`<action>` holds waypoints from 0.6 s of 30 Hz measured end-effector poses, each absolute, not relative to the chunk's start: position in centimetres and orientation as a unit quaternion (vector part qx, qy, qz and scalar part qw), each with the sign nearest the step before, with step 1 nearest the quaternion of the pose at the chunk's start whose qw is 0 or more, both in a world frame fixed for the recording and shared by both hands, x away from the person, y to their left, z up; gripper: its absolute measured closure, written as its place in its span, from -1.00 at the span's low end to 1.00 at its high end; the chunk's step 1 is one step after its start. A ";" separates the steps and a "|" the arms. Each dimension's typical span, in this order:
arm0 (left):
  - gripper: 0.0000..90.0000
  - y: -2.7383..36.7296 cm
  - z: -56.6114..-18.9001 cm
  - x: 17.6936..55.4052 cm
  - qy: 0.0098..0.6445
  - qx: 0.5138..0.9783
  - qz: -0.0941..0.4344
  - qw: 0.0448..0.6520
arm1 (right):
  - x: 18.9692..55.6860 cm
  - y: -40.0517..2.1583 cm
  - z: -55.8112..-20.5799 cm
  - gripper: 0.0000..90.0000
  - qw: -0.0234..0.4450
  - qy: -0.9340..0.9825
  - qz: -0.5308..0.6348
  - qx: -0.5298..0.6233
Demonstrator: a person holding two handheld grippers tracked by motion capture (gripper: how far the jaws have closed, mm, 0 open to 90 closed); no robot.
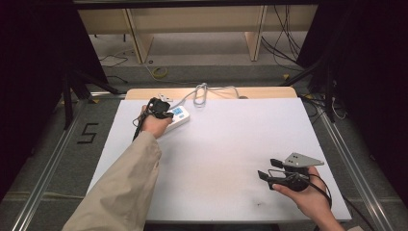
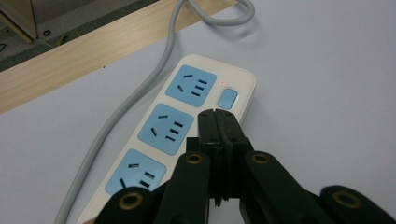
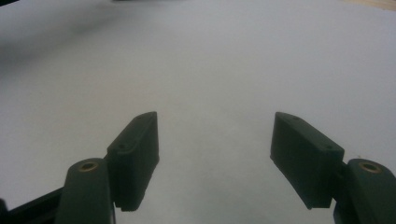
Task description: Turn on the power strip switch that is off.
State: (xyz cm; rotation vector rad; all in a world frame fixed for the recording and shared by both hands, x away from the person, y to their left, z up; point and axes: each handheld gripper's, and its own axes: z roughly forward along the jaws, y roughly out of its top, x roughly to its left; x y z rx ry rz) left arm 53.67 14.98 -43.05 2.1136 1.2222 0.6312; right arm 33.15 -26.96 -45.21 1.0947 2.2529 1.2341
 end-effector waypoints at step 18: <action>1.00 14.9 -43.2 54.3 0.461 0.804 0.236 0.293 | 33.1 -27.0 -45.2 -0.27 0.173 0.795 0.435 0.386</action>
